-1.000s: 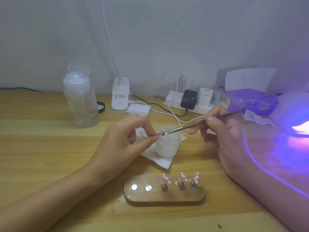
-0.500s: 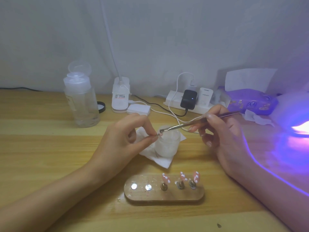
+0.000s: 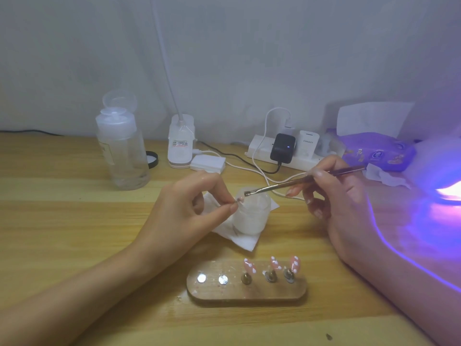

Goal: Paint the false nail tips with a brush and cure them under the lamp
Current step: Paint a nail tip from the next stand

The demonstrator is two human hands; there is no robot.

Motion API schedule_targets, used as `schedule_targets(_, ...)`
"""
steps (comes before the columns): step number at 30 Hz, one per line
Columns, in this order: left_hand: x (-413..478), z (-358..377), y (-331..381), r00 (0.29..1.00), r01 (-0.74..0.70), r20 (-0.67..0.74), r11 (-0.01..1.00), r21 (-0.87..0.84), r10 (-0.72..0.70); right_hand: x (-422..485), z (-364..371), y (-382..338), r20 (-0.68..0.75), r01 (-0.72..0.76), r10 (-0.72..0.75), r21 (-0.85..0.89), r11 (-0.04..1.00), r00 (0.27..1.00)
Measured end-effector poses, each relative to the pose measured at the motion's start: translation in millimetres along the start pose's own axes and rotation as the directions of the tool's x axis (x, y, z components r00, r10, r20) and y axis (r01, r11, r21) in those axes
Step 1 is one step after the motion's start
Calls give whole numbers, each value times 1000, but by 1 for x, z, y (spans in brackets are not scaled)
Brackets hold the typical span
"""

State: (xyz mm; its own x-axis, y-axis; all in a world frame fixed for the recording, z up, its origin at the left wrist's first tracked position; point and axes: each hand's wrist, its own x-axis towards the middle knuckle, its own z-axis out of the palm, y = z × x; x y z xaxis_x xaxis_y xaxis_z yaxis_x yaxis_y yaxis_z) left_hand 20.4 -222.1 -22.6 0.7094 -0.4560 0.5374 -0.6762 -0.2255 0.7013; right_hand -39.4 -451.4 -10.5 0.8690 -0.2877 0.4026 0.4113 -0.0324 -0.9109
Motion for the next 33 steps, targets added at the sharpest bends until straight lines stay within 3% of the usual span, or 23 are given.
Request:
schedule_targets(4,1,0,1,1000,-5,-9,1000,11,5,-1,2,0,51,11,-11,-10,1000,999)
schedule_targets(9,1,1,4,1000,4,-1,1000,0,-4,0,1,-1,-17,10,-10,-9,1000,1000)
schedule_targets(14,1,1,5,999,42,8,998,-50,-42,-1,2,-1,43,3,-3,8,1000,999)
schedule_targets(19,2,1,4,996,84,6,989,-118,-84,-1,1,-2,-15,-12,12,-23,1000,1000)
schedule_targets(25,2,1,3,994,105,14,984,-147,-104,-3,3,-3,44,17,-16,-26,1000,999)
schedule_targets(33,2,0,3,993,116,25,981,-153,-114,-2,0,1,-2,10,-10,-68,998,1000)
